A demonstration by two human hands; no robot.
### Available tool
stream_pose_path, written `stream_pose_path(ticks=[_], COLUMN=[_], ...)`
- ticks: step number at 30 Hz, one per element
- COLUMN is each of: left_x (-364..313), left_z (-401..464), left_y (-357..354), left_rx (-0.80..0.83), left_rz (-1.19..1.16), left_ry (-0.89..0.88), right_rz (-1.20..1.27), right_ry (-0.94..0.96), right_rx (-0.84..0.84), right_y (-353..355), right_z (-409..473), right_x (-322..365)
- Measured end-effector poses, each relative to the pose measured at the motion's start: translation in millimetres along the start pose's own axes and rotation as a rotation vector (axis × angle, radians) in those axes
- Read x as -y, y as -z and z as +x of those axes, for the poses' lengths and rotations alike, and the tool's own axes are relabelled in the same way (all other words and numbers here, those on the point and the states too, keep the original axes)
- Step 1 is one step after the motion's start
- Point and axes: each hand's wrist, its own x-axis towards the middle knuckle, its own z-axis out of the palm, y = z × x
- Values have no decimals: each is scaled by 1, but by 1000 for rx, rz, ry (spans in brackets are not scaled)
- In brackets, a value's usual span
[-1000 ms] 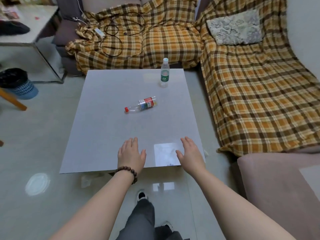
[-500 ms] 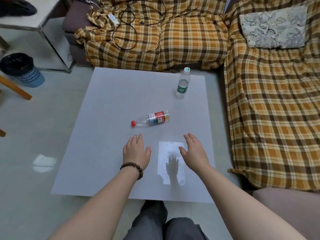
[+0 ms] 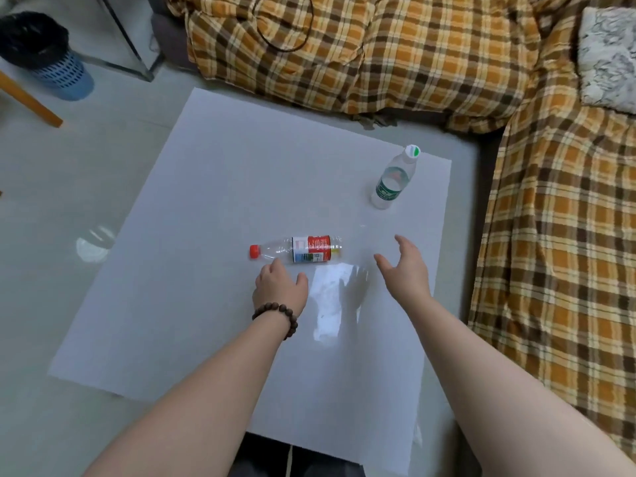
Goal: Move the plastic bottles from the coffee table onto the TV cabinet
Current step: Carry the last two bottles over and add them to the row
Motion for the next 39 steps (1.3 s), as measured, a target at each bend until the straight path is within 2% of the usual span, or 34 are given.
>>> stream_pose_path(ticks=[3,7,9,12,18,20,23,30,39], left_x=[-16,-36,-41,-42,-34,-34,-35,-43,-42], left_z=[26,74,97,122,142,143,141,115,42], left_y=[-18,-40,-49,-61,-71,-70,-67,-36,55], left_rx=[-57,-110,-136,-148,-144,-139,-124,-153,-198], left_rz=[-92,-405,-512,-608,-738,-815,-806,-657,-553], left_ry=[191,599,750,856,904,897,837,399,36], right_rz=[145,301,379,453,527,505,500,493,442], right_ry=[-53,-78,-87,-56,-31,-17,-14,-17,103], right_rx=[-37,-131,-195,-264,-281,-293,-297,-221,-167], right_y=[2,-4,-9,-16,-26,-26,-24,-12,27], right_z=[48,110,139,170,197,199,197,157,39], right_x=[8,17,19,18,7,4,3,15,60])
